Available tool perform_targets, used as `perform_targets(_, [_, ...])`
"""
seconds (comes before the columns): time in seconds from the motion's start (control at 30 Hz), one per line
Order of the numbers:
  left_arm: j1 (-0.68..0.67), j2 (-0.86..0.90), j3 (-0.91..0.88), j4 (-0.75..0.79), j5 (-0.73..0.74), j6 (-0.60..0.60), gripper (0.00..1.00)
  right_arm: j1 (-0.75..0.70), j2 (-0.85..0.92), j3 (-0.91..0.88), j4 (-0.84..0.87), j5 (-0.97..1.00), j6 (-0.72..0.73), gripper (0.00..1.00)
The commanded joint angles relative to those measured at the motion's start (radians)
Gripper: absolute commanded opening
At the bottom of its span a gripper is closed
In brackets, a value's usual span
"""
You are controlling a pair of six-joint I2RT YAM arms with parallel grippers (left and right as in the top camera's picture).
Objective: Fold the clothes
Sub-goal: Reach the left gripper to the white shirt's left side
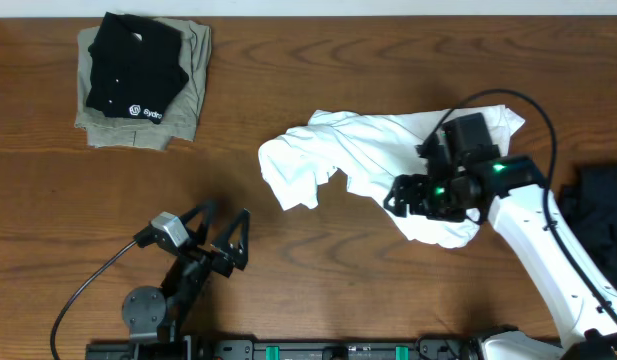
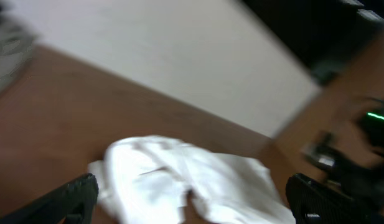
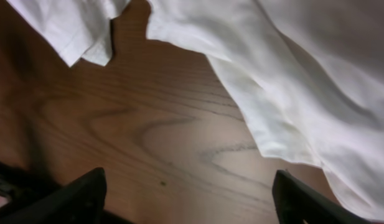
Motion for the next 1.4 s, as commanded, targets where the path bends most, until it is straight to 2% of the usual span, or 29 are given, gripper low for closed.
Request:
perform_targets(0.0, [0.003,0.004,0.067,-0.021,0.152,0.042,0.98,0.032,-0.015,0.000,0.022,0.060,0.042,0.85])
perform_targets(0.13, [0.003,0.097,0.238,-0.246,0.150,0.209,0.98,0.034,-0.015,0.000,0.053,0.059,0.072,0.86])
perform_targets(0.33, [0.003,0.442,0.642,-0.698,0.040,0.423,0.98,0.034,-0.015,0.000,0.069,0.059,0.078,0.86])
perform_targets(0.47, [0.000,0.655,0.858,-0.941,-0.056,0.479,0.98,0.036,-0.014,0.000,0.061,0.051,0.078,0.86])
perform_targets(0.53, [-0.022,0.755,0.922,-1.006,-0.093,0.478,0.98,0.036,-0.011,0.000,0.056,0.052,0.078,0.86])
perform_targets(0.73, [-0.154,0.928,0.933,-1.027,-0.112,0.459,0.98,0.035,0.003,0.000,0.062,0.052,0.082,0.86])
perform_targets(0.93, [-0.295,1.102,0.933,-0.928,-0.110,0.440,0.98,0.036,0.042,0.000,0.066,0.047,0.085,0.86])
perform_targets(1.1, [-0.317,1.228,0.933,-0.873,-0.112,0.437,0.98,0.036,0.088,0.000,0.064,-0.001,0.072,0.86])
perform_targets(1.37, [-0.317,1.405,0.933,-0.731,-0.198,0.427,0.98,0.077,0.134,0.000,0.078,-0.023,0.036,0.86])
